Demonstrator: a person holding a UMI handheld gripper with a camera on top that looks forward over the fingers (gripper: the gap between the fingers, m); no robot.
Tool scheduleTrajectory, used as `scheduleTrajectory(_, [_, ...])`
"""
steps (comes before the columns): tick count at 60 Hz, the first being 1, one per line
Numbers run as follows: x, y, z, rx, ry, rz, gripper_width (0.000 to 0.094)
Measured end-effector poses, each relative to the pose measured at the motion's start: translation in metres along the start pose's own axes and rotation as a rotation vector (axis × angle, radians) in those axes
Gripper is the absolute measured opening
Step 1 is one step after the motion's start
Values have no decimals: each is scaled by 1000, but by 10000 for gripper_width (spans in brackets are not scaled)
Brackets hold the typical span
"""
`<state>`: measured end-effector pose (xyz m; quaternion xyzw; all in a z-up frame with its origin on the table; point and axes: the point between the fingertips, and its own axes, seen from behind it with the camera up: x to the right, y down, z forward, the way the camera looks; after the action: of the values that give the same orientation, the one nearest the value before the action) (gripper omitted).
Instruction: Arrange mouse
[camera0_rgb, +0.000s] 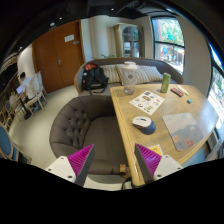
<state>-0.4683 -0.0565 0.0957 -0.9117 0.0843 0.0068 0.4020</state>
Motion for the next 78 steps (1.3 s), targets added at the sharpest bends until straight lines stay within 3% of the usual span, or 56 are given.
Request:
scheduleTrajectory(17, [53, 0, 23, 11, 81, -75, 827])
scheduleTrajectory(30, [126, -19, 80, 82, 159, -287, 819])
scheduleTrajectory(47, [150, -18, 151, 11, -24, -320, 802])
scheduleTrajectory(64, [133, -41, 196, 16, -193, -287, 766])
scheduleTrajectory(70, [128, -47, 203, 24, -227, -279, 692])
scheduleTrajectory(74, [122, -48, 204, 35, -248, -300, 552])
scheduleTrajectory(78, [123, -49, 204, 63, -251, -290, 548])
